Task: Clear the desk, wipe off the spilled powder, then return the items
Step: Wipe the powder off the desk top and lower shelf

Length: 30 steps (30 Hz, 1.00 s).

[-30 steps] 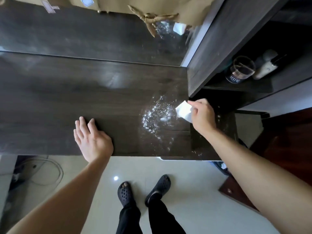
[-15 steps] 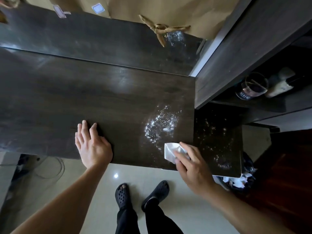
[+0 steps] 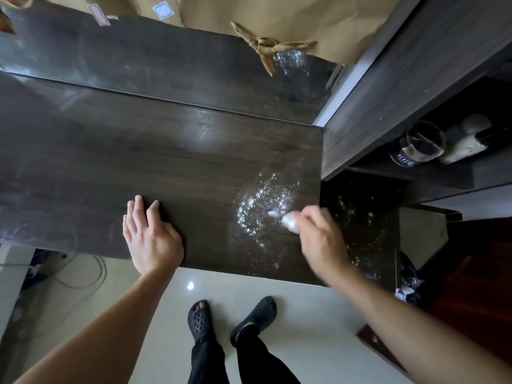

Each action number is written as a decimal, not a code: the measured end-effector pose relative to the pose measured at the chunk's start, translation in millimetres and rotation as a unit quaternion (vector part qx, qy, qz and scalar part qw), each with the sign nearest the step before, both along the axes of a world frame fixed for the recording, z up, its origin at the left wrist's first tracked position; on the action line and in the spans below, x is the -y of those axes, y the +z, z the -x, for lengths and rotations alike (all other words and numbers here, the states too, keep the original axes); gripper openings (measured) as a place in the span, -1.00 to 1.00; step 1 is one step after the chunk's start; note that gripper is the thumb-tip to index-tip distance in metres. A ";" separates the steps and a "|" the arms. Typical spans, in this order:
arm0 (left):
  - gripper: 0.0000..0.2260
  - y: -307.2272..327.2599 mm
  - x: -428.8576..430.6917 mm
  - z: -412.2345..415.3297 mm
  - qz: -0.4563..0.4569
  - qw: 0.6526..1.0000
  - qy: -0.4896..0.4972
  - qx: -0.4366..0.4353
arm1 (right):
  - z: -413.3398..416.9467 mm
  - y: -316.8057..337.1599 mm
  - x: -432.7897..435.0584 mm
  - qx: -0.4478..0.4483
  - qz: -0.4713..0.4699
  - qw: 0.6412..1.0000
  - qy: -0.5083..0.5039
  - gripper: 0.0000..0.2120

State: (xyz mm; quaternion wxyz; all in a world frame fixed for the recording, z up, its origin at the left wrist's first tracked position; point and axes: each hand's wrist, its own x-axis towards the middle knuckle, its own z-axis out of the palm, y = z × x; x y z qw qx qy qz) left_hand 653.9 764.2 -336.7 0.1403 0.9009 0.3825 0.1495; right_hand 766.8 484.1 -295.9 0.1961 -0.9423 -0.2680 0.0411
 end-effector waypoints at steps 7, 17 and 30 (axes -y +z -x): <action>-0.63 0.3 -0.3 0.5 0.013 1.000 0.005 -0.012 | 5.8 20.6 -6.7 -0.042 -0.065 0.995 0.059 -0.74; -0.61 0.1 -0.7 -0.4 0.014 1.000 0.012 -0.009 | -131.5 7.9 -77.9 0.029 0.123 0.990 -0.070 -0.71; -0.61 -0.6 -1.5 0.5 0.013 1.000 0.011 -0.012 | -59.6 6.4 -33.7 0.042 0.002 0.998 0.044 -0.79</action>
